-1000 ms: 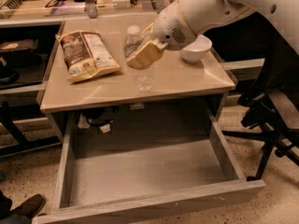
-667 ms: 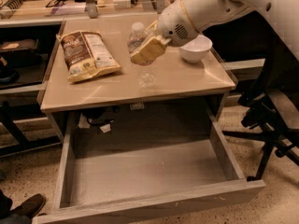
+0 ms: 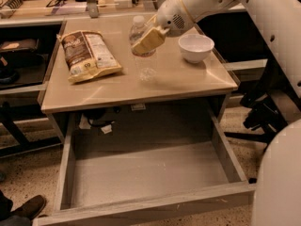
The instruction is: Pick water bottle from top drawer and place on counter
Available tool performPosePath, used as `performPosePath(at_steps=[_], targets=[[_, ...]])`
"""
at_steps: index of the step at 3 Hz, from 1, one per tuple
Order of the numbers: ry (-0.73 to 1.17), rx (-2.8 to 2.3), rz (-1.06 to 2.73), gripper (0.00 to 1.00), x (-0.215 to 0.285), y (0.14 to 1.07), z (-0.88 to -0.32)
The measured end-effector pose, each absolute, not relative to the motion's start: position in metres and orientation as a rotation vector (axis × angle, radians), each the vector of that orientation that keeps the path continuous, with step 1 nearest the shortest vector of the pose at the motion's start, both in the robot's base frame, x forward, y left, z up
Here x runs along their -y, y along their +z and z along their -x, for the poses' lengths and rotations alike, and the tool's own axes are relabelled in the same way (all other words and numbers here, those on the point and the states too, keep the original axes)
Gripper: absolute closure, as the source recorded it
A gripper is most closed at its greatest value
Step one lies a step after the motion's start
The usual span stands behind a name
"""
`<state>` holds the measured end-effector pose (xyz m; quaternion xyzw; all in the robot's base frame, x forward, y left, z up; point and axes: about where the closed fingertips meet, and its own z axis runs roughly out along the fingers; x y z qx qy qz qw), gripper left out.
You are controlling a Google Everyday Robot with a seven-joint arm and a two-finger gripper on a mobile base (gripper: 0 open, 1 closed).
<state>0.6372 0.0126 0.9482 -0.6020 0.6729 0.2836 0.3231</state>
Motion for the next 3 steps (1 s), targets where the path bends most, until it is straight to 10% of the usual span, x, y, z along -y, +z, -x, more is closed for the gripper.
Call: performPosePath(at_steps=[3], targets=[[0.742,-1.821,1.583,1.0,-0.001,0.94,-0.69]])
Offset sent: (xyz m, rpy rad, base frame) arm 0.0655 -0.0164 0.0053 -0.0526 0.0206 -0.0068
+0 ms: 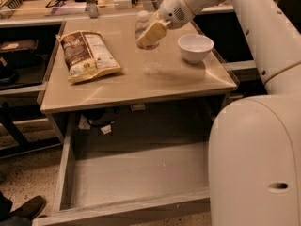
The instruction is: Pick water bottle from top drawer and place on counter
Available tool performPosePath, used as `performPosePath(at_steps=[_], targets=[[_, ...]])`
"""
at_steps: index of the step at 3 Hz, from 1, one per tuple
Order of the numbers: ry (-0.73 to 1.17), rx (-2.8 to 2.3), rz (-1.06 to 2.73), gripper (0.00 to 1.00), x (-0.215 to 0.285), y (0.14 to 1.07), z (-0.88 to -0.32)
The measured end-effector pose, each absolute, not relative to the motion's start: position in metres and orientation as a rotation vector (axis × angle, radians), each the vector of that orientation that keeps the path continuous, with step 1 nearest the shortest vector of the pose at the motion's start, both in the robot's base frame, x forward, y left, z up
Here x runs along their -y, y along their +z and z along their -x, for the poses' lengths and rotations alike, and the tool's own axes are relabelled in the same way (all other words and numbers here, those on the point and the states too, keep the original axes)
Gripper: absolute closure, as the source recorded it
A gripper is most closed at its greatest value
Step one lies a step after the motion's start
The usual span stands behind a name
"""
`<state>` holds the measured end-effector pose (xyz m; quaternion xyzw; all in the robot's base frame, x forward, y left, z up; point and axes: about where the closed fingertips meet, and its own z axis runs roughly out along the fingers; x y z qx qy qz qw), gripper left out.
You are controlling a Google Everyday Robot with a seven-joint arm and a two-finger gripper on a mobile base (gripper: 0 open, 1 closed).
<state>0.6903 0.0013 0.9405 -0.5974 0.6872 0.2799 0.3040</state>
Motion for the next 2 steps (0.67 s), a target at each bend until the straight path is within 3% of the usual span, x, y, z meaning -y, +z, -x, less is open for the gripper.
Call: performPosePath(at_steps=[2], targets=[[0.826,-1.831,1.514,1.0,0.0089,0.9305,-0.7063]])
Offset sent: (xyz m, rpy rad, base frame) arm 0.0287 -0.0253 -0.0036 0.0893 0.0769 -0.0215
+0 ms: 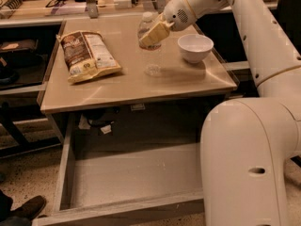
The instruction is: Pick water bottle from top drawer and place on counter
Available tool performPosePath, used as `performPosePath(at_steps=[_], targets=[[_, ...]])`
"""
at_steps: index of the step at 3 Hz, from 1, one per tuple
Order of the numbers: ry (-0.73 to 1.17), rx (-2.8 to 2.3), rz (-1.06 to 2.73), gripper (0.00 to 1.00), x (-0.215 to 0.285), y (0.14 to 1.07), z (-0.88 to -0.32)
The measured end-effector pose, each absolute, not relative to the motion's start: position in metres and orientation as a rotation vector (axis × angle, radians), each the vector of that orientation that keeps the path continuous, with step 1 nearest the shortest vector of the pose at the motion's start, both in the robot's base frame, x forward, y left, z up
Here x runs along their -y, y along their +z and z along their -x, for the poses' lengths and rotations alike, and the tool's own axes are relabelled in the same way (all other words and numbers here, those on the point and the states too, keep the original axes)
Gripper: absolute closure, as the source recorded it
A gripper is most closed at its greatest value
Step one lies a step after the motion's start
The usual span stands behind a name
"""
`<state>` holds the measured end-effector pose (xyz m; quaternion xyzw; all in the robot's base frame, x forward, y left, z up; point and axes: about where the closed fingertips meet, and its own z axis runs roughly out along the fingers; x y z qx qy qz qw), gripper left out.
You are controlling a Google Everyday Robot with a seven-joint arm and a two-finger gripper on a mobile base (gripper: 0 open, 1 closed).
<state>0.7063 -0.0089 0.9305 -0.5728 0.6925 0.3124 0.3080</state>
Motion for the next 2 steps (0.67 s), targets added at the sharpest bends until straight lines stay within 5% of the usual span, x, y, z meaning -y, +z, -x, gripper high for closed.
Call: performPosePath(at_steps=[2], targets=[[0.89,-1.828,1.482,1.0,0.0105,0.921,-0.7146]])
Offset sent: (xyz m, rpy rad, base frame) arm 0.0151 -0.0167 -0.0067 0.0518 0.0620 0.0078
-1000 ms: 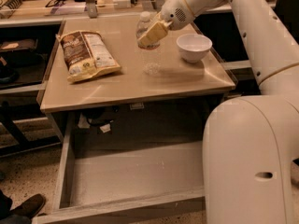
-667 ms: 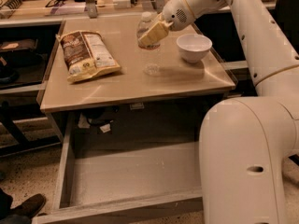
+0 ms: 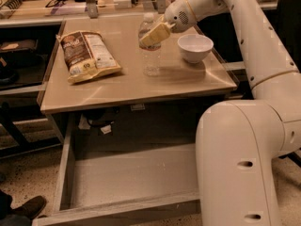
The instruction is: Pick water bottle from top drawer and place on counter
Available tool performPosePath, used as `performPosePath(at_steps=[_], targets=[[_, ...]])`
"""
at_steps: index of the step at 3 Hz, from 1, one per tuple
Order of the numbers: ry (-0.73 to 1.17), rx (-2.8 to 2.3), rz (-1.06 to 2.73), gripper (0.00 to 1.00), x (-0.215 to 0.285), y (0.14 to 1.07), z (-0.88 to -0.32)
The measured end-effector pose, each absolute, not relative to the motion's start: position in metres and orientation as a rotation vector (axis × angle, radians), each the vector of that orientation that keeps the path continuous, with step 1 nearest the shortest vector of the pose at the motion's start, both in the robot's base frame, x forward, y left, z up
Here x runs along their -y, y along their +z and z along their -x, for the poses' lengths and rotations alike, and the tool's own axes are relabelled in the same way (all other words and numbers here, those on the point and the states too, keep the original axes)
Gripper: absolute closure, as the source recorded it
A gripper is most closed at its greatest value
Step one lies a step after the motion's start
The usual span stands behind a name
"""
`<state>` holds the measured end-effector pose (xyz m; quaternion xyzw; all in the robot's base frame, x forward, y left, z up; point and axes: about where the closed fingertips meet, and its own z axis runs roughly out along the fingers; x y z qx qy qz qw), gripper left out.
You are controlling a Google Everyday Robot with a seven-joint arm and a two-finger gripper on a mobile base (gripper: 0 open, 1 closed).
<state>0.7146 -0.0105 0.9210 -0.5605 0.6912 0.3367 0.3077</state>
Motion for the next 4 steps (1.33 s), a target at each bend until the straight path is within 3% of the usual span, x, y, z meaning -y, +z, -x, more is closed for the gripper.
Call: performPosePath(at_steps=[1,2,4], targets=[[0.902,-1.829,1.474,1.0,0.0113,0.9199,-0.7164],[0.902,-1.829,1.474,0.82,0.0113,0.9199,-0.7164],[0.902,-1.829,1.474,0.35,0.0113,0.9199,-0.7165]])
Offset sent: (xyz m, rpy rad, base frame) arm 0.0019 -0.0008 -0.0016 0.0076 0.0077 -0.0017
